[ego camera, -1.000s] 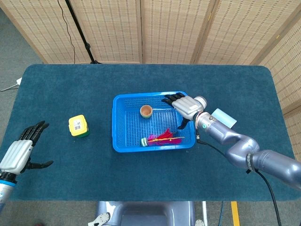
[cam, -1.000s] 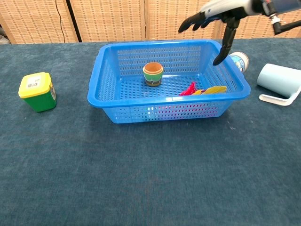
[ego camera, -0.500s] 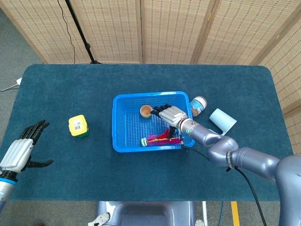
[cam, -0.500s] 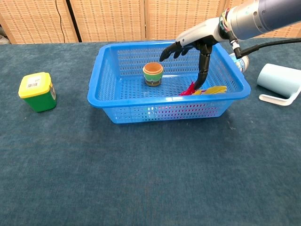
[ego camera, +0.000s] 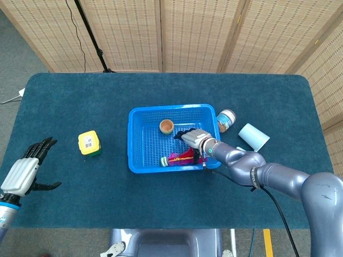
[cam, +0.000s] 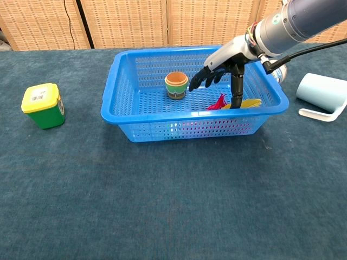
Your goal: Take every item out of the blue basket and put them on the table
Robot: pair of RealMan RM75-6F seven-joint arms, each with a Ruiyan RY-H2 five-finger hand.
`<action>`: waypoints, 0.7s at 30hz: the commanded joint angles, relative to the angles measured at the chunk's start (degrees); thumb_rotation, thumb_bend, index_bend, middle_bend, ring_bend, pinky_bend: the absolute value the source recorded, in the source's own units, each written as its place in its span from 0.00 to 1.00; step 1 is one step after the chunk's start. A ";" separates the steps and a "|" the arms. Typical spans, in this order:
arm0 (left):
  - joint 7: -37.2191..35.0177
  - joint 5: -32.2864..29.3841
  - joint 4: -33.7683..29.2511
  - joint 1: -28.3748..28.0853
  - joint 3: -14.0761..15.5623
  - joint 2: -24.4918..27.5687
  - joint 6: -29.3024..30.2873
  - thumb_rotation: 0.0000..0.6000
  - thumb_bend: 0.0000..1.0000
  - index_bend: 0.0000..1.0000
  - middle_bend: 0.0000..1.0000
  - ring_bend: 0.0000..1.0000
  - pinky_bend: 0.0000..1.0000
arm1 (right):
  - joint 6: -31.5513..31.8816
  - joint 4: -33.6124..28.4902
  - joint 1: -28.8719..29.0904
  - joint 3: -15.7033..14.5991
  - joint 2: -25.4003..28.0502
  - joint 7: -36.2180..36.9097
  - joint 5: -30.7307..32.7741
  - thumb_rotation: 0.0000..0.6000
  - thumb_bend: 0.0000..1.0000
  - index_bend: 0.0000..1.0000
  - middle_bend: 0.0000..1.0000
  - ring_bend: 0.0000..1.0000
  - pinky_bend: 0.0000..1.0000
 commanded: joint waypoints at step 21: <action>-1.07 0.42 0.27 0.07 0.03 0.38 0.11 1.00 0.02 0.00 0.00 0.00 0.00 | 16.49 1.92 -1.60 -5.47 -9.56 -7.87 1.63 1.00 0.00 0.21 0.16 0.11 0.23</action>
